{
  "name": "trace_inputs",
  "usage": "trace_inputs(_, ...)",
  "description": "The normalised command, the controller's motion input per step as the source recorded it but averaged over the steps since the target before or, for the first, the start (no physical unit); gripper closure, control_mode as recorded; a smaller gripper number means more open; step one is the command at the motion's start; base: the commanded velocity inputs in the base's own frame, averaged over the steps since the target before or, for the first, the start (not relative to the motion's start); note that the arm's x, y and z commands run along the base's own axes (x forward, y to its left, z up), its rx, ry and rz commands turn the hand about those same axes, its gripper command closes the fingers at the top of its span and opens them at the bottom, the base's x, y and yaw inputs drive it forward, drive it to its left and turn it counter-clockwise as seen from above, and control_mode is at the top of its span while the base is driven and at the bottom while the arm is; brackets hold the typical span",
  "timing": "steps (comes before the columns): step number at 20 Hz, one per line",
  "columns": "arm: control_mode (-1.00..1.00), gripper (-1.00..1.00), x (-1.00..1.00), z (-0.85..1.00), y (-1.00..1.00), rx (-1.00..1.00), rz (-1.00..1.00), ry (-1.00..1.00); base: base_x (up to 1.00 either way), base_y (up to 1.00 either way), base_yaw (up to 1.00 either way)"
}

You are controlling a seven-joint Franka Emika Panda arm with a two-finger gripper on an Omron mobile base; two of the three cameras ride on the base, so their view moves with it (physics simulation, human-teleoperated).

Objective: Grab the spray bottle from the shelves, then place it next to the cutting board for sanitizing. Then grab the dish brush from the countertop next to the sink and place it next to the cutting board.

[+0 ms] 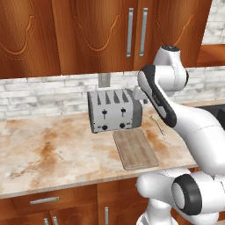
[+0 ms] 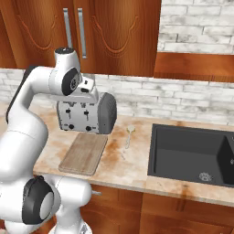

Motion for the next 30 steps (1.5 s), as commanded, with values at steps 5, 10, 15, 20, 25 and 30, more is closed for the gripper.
trace_inputs(5, -1.0, -1.0, -0.36, 0.0, 0.0, 0.0, 0.0, -0.03, 0.0, 0.0, 0.0)
trace_inputs(10, -1.0, -1.0, -0.74, 0.25, 0.0, 0.0, 0.0, -0.24, 0.0, 0.0, 0.0)
trace_inputs(15, -1.0, -1.0, -0.67, 0.47, 0.0, 0.0, 0.0, -0.28, 0.0, 0.0, 0.0)
trace_inputs(20, -1.0, -1.0, -0.61, 0.32, 0.0, 0.01, -0.01, -0.22, 0.0, 0.0, 0.0)
trace_inputs(25, -1.0, -1.0, -0.15, 0.02, 0.0, 0.06, 0.0, -0.1, 0.0, 0.0, 0.0)
trace_inputs(30, -1.0, -1.0, -0.26, 0.0, -0.02, 0.07, 0.0, -0.12, 0.0, 0.0, 0.0)
